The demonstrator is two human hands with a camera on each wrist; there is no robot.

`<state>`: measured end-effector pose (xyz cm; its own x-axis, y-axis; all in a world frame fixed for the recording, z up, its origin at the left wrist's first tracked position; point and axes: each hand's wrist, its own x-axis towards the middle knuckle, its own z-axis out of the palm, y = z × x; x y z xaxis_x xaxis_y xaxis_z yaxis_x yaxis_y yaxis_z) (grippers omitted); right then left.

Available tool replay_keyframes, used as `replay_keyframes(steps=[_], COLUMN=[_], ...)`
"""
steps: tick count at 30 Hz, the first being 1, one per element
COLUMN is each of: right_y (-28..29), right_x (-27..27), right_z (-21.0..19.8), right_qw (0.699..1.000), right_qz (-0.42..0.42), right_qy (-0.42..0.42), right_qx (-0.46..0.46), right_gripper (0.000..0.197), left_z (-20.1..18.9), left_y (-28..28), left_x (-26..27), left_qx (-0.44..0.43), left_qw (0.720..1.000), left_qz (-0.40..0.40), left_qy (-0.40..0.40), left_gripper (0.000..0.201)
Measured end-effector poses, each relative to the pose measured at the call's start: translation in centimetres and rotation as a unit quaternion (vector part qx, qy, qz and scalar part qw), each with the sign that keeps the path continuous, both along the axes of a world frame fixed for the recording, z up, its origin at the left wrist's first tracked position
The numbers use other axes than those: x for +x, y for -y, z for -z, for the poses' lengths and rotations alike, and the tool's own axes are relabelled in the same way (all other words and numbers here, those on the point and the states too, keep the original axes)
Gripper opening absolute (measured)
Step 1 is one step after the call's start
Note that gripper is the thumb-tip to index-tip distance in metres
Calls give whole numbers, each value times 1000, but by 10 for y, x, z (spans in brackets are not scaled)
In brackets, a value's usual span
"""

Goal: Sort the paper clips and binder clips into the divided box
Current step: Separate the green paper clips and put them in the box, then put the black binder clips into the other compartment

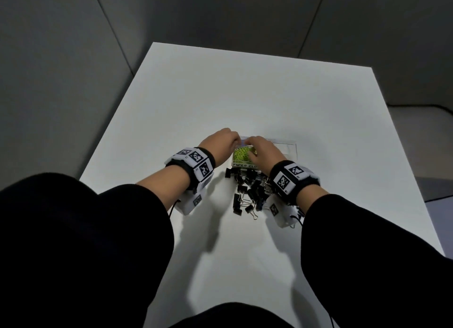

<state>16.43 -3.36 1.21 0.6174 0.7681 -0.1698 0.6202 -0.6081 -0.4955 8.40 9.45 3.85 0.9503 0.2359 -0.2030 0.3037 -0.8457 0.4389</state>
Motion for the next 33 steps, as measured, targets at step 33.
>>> replay_keyframes(steps=[33], right_y=[142], right_x=[-50], right_z=[39], right_qw=[989], right_qz=[-5], right_qy=[-27], right_qx=[-144], right_gripper=[60], left_z=[68], left_y=[74], left_x=[-62], left_qx=[128], left_qw=[980], left_qz=[112], left_qy=[-106], left_gripper=[60])
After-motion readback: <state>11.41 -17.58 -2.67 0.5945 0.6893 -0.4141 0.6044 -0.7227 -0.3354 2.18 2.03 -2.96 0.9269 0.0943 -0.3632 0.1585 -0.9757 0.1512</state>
